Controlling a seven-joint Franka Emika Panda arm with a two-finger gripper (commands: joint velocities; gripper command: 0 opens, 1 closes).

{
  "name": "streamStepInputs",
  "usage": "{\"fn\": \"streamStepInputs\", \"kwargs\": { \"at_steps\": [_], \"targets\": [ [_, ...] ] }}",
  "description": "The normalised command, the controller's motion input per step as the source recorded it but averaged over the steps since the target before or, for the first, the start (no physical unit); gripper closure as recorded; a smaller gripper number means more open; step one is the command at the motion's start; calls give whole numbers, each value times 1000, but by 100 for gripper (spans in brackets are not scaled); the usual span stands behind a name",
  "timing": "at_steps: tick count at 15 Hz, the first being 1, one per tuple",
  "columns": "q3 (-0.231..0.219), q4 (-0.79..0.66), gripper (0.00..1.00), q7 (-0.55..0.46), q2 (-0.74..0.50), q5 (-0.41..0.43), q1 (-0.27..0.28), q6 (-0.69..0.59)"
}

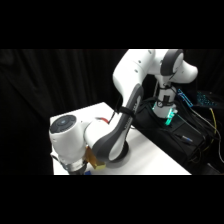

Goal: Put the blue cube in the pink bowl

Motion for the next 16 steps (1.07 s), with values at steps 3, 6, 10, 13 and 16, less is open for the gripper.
{"fn": "streamStepInputs", "kwargs": {
  "at_steps": [3,6,10,13,16],
  "targets": [
    [-84,9,0,145,-5,-15,86,69],
    [-79,-51,39,160,-86,-6,100,41],
    [-75,-138,66,169,-178,3,110,-39],
    [-76,-225,67,154,-263,-11,122,-132],
    [-64,-326,67,97,-417,-36,105,-246]
  ]
}}
